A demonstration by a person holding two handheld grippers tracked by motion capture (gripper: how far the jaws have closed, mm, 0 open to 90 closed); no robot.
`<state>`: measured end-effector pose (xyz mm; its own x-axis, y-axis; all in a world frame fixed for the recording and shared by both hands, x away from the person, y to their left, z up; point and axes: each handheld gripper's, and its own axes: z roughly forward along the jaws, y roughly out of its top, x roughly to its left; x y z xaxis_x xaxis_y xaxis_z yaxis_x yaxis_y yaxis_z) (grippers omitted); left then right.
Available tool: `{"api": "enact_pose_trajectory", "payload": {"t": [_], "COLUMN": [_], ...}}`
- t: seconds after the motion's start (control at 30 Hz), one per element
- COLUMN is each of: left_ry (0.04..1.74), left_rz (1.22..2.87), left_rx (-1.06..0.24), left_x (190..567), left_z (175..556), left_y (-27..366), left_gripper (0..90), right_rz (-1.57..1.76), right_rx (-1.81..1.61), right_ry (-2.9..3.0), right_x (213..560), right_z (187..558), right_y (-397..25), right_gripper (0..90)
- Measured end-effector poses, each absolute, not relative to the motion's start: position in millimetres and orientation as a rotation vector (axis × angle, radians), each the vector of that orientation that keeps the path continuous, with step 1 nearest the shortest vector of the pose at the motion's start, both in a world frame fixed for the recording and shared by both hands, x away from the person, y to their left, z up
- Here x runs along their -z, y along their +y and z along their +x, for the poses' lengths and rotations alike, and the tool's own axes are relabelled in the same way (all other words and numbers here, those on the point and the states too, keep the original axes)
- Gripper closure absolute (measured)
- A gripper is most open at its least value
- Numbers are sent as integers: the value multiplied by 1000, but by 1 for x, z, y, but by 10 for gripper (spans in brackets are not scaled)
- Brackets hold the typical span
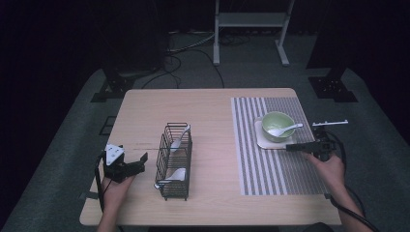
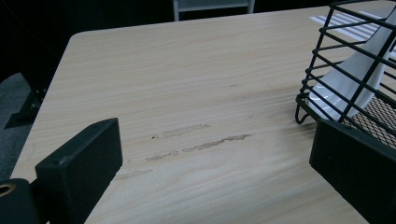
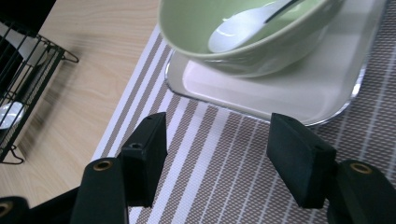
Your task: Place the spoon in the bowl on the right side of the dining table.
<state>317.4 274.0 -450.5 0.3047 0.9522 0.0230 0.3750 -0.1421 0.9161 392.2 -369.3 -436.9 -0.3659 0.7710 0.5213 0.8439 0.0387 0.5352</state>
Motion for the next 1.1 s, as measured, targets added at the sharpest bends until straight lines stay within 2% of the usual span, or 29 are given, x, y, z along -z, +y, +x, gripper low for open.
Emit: {"api": "enact_pose_trajectory", "payload": {"t": [1.1], "left_ry": [1214], "left_rz": [1690], "left_rx": [-821], "left_x": [450], "left_z": [317], "left_y": [274], "left_gripper": [15], "right_rz": [-1506], "right_rx": [1314], "right_ry": [-2330], "right_x": [433], "right_z": [355], "right_y": [-328], "right_gripper": [345]}}
